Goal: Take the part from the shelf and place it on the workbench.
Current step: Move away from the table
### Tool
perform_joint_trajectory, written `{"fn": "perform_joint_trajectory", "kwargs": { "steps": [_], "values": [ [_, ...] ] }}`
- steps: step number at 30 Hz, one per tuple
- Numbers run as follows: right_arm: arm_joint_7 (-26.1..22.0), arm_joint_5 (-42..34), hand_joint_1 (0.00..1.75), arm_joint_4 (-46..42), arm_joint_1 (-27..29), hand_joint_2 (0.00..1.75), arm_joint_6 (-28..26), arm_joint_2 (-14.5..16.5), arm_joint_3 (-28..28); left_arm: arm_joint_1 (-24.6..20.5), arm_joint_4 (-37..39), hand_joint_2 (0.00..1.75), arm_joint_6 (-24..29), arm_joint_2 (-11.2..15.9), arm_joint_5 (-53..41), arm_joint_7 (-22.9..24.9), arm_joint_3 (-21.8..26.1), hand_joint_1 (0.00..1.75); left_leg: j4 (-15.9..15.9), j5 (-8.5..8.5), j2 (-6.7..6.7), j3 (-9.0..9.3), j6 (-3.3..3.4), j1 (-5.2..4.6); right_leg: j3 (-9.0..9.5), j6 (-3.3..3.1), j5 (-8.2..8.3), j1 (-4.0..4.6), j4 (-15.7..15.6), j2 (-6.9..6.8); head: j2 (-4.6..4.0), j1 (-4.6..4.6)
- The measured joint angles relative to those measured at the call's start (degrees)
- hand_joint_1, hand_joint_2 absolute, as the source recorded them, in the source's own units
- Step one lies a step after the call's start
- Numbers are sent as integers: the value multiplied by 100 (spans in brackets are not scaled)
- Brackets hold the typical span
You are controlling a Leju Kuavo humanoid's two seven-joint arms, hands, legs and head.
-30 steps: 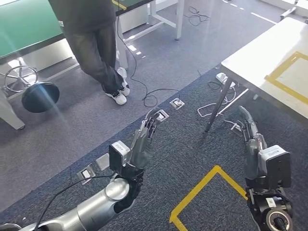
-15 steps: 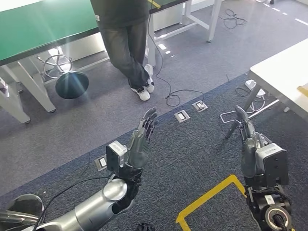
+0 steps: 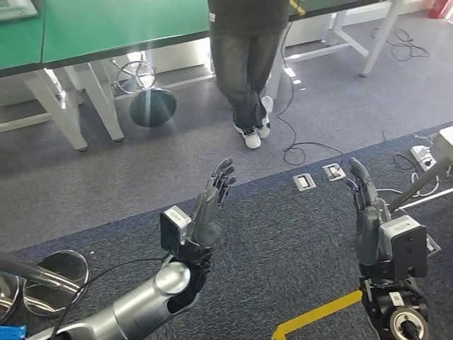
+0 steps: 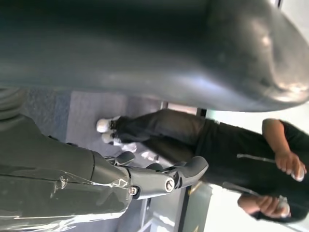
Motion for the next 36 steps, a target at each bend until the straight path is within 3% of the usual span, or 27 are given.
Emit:
{"fn": "perform_joint_trajectory", "kwargs": {
  "steps": [1,2,4,6,8,9,11,13,15,16,17,18,20,22,24,26,28,30,31,32,33,35,36],
  "values": [
    [-1,-6,0,2,5,0,0,1,1,3,0,0,1,0,1,0,0,0,4,0,-94,5,1,-9,12,-22,133,3,-88,21,0,2],
    [-3,-8,0,3,7,0,0,1,1,4,0,0,1,0,1,0,0,0,10,0,-185,12,0,-15,132,-54,360,7,-407,70,0,4],
    [-6,-12,0,4,6,0,-1,1,-1,1,0,0,1,0,1,-1,0,0,23,0,-345,13,-10,-21,463,-128,765,1,-1229,337,0,4],
    [-11,-20,0,4,3,0,-9,0,-1,-1,0,0,3,-1,4,3,0,0,39,18,-482,-42,-58,1,676,-162,849,1,-1682,541,0,12],
    [-16,-32,0,3,-2,0,-19,1,1,8,0,0,9,5,12,7,0,0,27,61,-616,-104,-138,19,753,-173,822,-5,-1788,465,0,28],
    [-17,-38,0,2,-4,0,-21,2,2,14,-2,0,15,9,15,8,0,0,23,59,-593,-115,-167,11,769,-188,841,-21,-1822,390,0,27],
    [-19,-46,0,-2,-5,0,-30,3,2,7,-5,0,31,20,19,8,0,0,299,-127,-278,-251,-234,-4,809,-229,884,-56,-1903,221,0,-37],
    [-20,-54,0,0,6,0,-36,2,0,3,-6,0,42,26,24,9,0,0,1042,-487,98,-611,-321,41,813,-254,893,-44,-1921,46,0,-103],
    [-26,-64,0,16,18,0,-34,2,4,12,-3,0,49,29,33,13,0,0,1617,-648,205,-910,-388,84,810,-256,878,-41,-1910,-129,0,-124],
    [-33,-69,0,26,20,0,-32,2,7,14,-2,0,51,32,38,14,0,0,1594,-575,222,-904,-407,95,812,-251,866,-43,-1903,-211,0,-139],
    [-43,-74,0,35,21,0,-33,2,8,13,-1,0,52,36,43,14,0,0,1329,-411,252,-771,-414,101,817,-239,851,-45,-1892,-286,0,-154],
    [-55,-78,0,42,20,0,-36,2,8,9,0,0,53,39,45,14,0,0,905,-218,334,-548,-411,99,824,-220,830,-43,-1877,-354,0,-166],
    [-75,-80,0,45,15,0,-40,2,8,-6,-1,0,54,39,50,12,0,0,208,1,514,-183,-347,52,831,-164,786,-13,-1849,-459,0,-175],
    [-96,-81,0,46,9,0,-42,2,8,-22,-1,0,57,36,56,9,0,0,42,-3,528,-111,-254,3,849,-106,757,20,-1844,-540,0,-154],
    [-112,-85,0,48,5,0,-40,2,7,-29,0,0,62,35,60,9,0,0,24,2,403,-103,-175,14,879,-41,713,7,-1839,-588,0,-130],
    [-126,-88,0,49,-2,0,-33,2,3,-42,0,0,75,31,62,2,0,0,-3,14,290,-74,-105,44,785,6,507,-25,-1571,-367,0,-98],
    [-142,-98,0,58,-1,0,-23,2,0,-58,1,0,97,22,67,-4,0,0,-8,16,175,-64,-65,49,453,13,131,-28,-828,-75,0,-46],
    [-155,-110,0,80,15,0,-15,2,2,-60,3,0,112,15,75,-4,-1,0,-3,14,25,-63,-50,36,94,5,-93,-10,-117,0,0,-23],
    [-161,-114,0,91,22,0,-13,2,3,-59,5,0,116,15,80,-4,-1,0,2,13,-60,-62,-47,31,31,-6,-46,-6,-35,12,0,-21],
    [-167,-117,0,98,27,0,-13,2,2,-59,5,0,119,14,84,-4,-2,0,11,12,-149,-58,-47,29,77,-25,114,-4,-195,30,0,-19],
    [-172,-120,0,101,28,0,-14,2,1,-60,5,0,122,13,86,-4,-2,0,21,10,-234,-54,-50,29,215,-51,351,-4,-553,92,0,-14],
    [-180,-121,0,104,27,0,-15,2,-2,-63,5,0,134,8,93,-5,-1,0,47,9,-388,-67,-75,27,538,-103,697,-24,-1327,381,0,-9],
    [-181,-120,0,105,28,0,-13,2,-2,-65,5,0,146,6,96,-6,-1,0,57,19,-453,-96,-103,34,650,-118,753,-30,-1572,493,0,-3]
  ]
}}
